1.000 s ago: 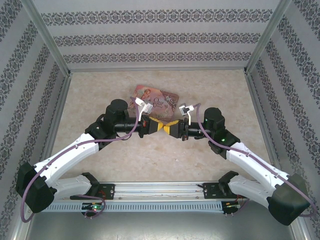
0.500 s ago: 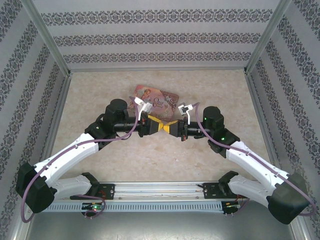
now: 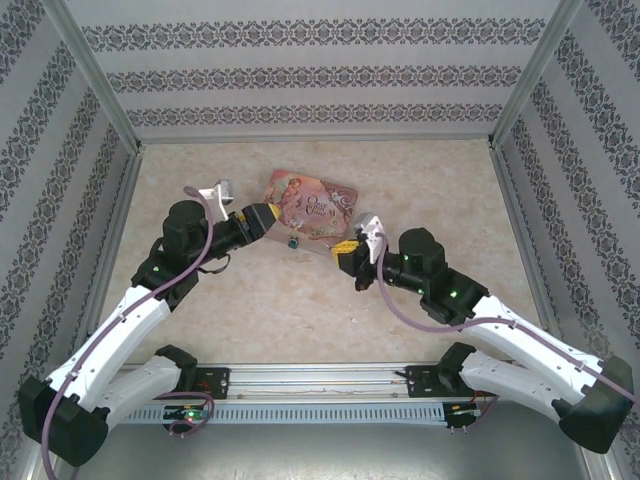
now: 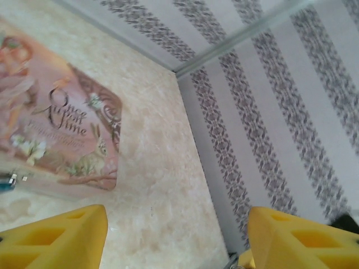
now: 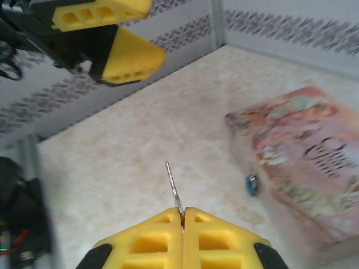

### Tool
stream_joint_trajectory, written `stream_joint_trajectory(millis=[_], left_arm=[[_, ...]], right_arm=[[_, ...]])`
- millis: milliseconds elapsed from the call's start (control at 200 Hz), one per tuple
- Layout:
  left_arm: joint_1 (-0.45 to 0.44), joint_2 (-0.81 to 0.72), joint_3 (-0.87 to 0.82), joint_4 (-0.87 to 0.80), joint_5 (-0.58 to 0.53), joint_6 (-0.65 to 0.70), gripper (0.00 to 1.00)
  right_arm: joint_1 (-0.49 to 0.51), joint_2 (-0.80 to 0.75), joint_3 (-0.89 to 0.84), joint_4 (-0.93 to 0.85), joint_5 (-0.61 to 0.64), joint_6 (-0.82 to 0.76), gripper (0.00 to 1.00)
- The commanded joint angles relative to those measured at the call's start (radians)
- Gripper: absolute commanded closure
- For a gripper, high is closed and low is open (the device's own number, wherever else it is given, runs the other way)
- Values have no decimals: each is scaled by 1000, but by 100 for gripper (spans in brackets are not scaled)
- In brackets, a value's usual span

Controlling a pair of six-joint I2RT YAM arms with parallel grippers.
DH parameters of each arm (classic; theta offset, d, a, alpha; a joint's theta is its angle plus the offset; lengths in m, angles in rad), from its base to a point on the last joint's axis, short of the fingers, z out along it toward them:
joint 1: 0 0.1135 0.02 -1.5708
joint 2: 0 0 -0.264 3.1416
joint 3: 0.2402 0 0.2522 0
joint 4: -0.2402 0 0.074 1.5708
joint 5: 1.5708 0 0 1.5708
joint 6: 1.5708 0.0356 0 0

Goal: Unlock the padlock with the key

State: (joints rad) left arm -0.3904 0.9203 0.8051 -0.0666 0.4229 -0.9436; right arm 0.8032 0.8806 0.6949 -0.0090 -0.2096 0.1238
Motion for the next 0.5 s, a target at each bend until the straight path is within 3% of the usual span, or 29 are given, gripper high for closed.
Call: stream_joint_trajectory(millis=[0, 160, 495], left_arm=[[1, -21, 40, -176, -126, -228, 31], [-13, 22, 144, -393, -135, -361, 30], [-168, 105, 136, -296, -173, -635, 32]], right_arm=[[77, -1, 42, 11, 282, -243, 100], [158, 52, 63, 58, 401, -443, 100], [250, 190, 98, 144, 534, -779, 100]])
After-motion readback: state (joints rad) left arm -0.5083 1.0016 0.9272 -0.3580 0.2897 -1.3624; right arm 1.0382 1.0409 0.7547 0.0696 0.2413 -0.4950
